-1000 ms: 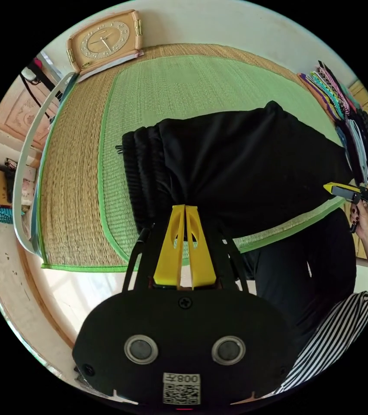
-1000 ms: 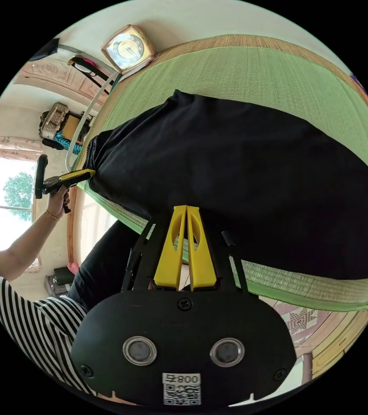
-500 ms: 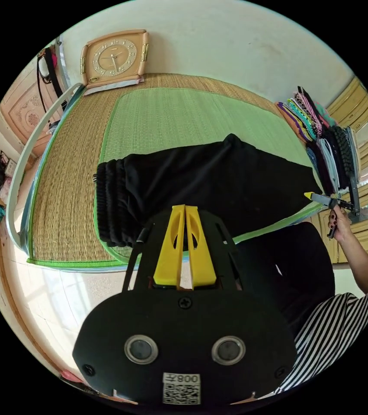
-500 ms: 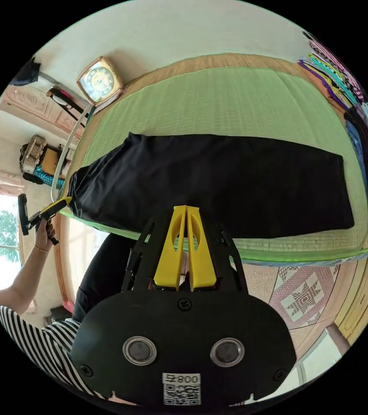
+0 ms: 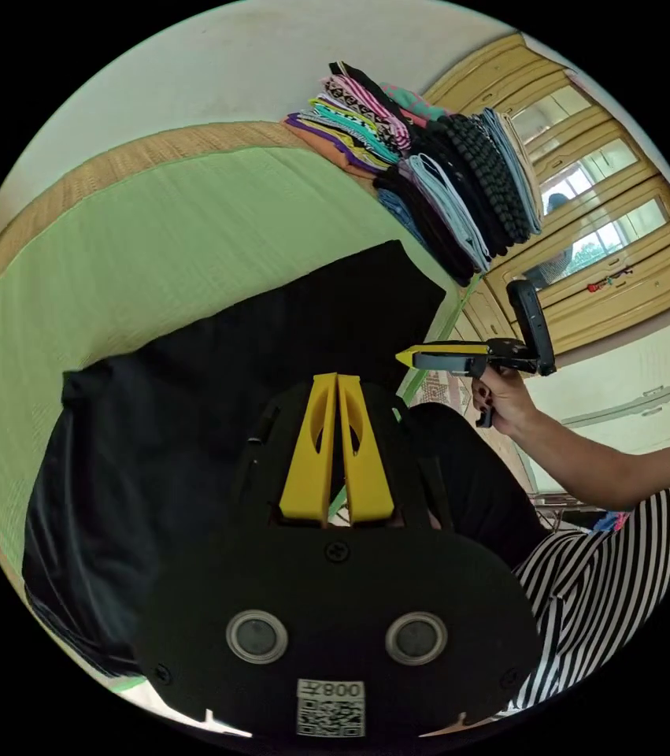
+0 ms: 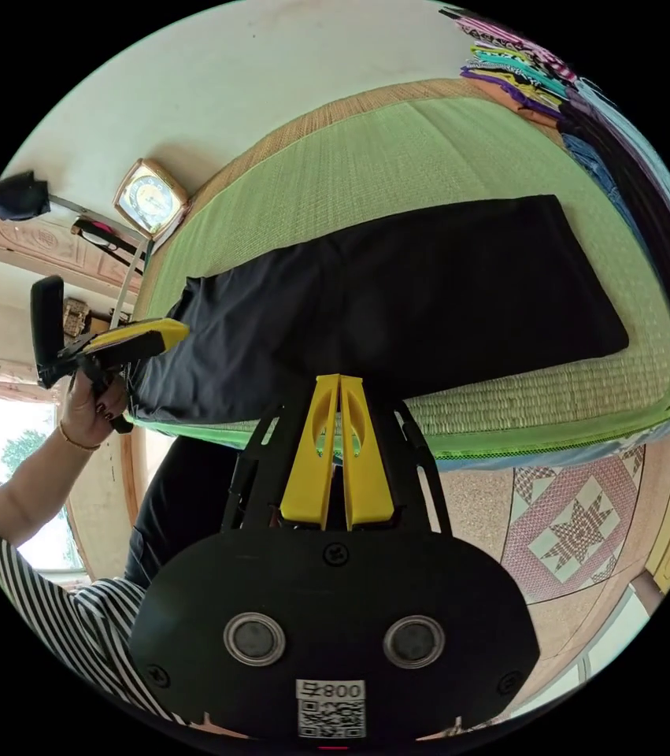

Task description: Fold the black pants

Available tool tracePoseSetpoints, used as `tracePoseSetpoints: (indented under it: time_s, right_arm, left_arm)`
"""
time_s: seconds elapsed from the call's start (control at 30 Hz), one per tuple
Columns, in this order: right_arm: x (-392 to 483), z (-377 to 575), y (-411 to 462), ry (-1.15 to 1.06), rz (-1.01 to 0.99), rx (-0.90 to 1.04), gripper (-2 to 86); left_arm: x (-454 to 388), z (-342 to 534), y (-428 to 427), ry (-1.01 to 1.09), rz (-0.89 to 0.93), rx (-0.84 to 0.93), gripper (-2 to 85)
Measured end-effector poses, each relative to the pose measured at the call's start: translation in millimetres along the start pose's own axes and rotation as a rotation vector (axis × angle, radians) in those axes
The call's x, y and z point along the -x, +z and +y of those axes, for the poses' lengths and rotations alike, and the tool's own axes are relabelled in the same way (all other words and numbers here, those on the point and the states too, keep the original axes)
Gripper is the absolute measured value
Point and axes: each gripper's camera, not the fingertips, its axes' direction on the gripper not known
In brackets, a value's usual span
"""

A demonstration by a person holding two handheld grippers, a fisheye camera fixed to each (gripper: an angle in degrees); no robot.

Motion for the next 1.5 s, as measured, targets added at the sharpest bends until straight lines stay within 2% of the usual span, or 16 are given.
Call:
tracePoseSetpoints:
  time_s: [0.17,0.3,0.53,0.67,0.83,1.07,1.3,1.5]
  right_arm:
    - [-69,21,-46,0.173,-0.074,-0.219,4.6]
    - [-119,30,-73,0.283,-0.034,-0.324,8.1]
    - [-153,18,-63,0.285,0.109,-0.229,10.2]
    - [-155,24,-53,0.291,0.106,-0.227,9.5]
    - [-157,31,-49,0.296,0.101,-0.239,8.5]
    - [-159,37,-40,0.282,0.075,-0.241,4.0]
    - [-170,46,-43,0.304,0.028,-0.253,2.7]
    - [-166,57,-64,0.273,-0.029,-0.330,2.3]
  left_arm:
    - [-35,-111,75,0.183,0.051,0.100,2.0]
    - [-52,-171,119,0.255,0.050,0.149,4.5]
    - [-75,-263,185,0.328,0.036,0.192,7.9]
    - [-86,-301,218,0.374,-0.009,0.236,8.8]
    - [-89,-332,258,0.378,-0.059,0.329,7.9]
    - [-82,-349,267,0.354,-0.014,0.313,2.7]
    - [-78,-360,254,0.342,0.044,0.276,1.5]
    - [-78,-362,223,0.414,0.063,0.225,1.3]
